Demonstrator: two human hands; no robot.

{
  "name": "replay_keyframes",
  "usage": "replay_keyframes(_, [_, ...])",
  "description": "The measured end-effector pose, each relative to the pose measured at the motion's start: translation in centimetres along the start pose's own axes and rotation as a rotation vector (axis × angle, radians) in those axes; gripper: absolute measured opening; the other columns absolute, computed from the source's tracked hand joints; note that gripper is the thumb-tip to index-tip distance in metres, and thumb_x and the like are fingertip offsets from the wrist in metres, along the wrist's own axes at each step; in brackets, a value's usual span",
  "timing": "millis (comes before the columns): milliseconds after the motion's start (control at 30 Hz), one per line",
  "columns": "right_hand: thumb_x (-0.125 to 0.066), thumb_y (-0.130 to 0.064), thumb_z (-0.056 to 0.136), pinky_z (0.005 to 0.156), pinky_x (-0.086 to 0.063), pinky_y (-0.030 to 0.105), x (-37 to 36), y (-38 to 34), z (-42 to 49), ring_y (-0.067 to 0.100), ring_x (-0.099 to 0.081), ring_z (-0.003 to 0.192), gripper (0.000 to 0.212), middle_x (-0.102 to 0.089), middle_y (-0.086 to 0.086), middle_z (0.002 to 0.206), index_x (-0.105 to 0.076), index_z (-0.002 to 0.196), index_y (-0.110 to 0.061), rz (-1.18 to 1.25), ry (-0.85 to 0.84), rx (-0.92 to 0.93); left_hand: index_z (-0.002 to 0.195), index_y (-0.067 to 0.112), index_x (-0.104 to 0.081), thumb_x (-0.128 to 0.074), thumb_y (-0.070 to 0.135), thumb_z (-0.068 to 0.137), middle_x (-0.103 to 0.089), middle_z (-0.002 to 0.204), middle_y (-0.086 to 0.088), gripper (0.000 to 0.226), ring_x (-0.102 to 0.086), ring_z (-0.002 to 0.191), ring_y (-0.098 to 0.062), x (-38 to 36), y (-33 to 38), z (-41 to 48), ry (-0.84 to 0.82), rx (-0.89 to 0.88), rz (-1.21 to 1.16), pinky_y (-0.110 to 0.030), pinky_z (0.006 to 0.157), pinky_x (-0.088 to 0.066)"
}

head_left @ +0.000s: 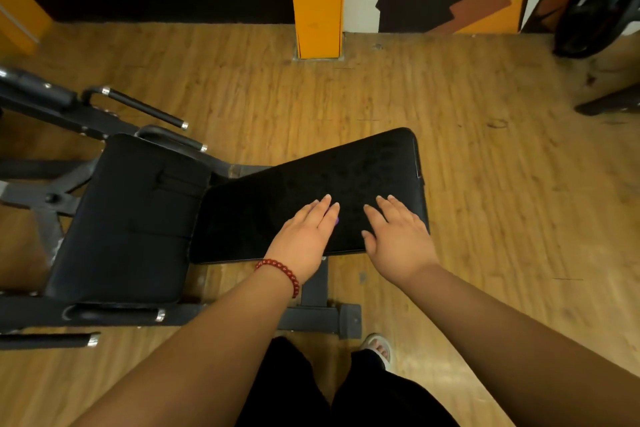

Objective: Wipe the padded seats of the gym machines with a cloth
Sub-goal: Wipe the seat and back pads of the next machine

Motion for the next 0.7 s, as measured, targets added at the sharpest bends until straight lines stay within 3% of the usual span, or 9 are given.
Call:
replay_keyframes(233, [-0.030, -0.041, 0.104, 0.118, -0.017, 0.033, 1.6, 1.1, -0.2, 0.016, -0.015, 0.148, 0.051, -0.023, -0.002, 0.159, -0.024, 0.152, -0.027, 0.091, 0.063, -0.071, 0.155, 0.019, -0.002, -0.052, 0.001, 0.094, 0.004, 0.162, 0.000, 0.080, -0.007, 0.148, -0.018, 2.5, 0.5, 1.5, 0.067, -0.120, -0.003, -0.030, 0.118, -0.017])
replay_keyframes(367, [-0.034, -0.041, 0.103, 0.117, -0.022, 0.033, 3.4, 0.4, 0.8, 0.015, -0.023, 0.145, 0.051, -0.031, -0.003, 0.156, -0.028, 0.151, -0.027, 0.150, 0.122, -0.056, 0.153, 0.012, -0.014, -0.034, 0.017, 0.104, -0.008, 0.162, -0.004, 0.053, -0.012, 0.149, -0.018, 3.9, 0.2, 3.3, 0.086, -0.197, -0.232, -0.022, 0.116, -0.007])
replay_keyframes(467, [-0.038, -0.040, 0.102, 0.115, -0.024, 0.031, 4.8, 0.1, 1.6, 0.014, -0.028, 0.143, 0.050, -0.036, -0.003, 0.154, -0.032, 0.150, -0.026, 0.221, 0.179, -0.061, 0.152, 0.009, -0.022, -0.027, 0.030, 0.102, -0.015, 0.161, -0.006, 0.054, -0.017, 0.148, -0.021, 4.6, 0.2, 4.7, 0.073, -0.204, -0.298, -0.030, 0.118, -0.015])
replay_keyframes(533, [-0.040, -0.038, 0.102, 0.114, -0.026, 0.030, 5.0, 0.0, 2.2, 0.014, -0.030, 0.141, 0.049, -0.038, -0.004, 0.152, -0.033, 0.149, -0.026, 0.293, 0.185, -0.065, 0.151, 0.010, -0.028, -0.016, 0.043, 0.095, -0.020, 0.160, -0.006, 0.066, -0.022, 0.146, -0.021, 5.1, 0.5, 5.4, 0.087, -0.237, -0.298, -0.029, 0.117, -0.018])
replay_keyframes(633, [-0.045, -0.034, 0.101, 0.114, -0.031, 0.030, 4.8, -0.1, 2.4, 0.013, -0.035, 0.139, 0.049, -0.042, -0.005, 0.149, -0.036, 0.148, -0.024, 0.451, 0.194, -0.029, 0.145, 0.013, -0.039, -0.032, 0.032, 0.101, -0.032, 0.153, -0.007, 0.049, -0.036, 0.137, -0.020, 5.8, 0.6, 6.4, 0.133, -0.222, -0.341, -0.021, 0.109, -0.026])
replay_keyframes(700, [-0.048, -0.029, 0.101, 0.112, -0.031, 0.025, 4.7, 0.8, 2.4, 0.008, -0.037, 0.136, 0.048, -0.043, -0.008, 0.147, -0.037, 0.147, -0.026, 0.602, 0.205, -0.040, 0.141, 0.016, -0.045, -0.043, 0.024, 0.102, -0.038, 0.140, -0.002, 0.040, -0.048, 0.116, -0.012, 6.4, 0.9, 6.4, 0.185, -0.182, -0.396, -0.019, 0.098, -0.038])
Point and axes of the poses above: each hand's wrist, its own z-axis towards the middle knuckle, its own x-axis out of the back of the hand, y = z × x, the point moved 10 cm from there along z, towards the middle knuckle
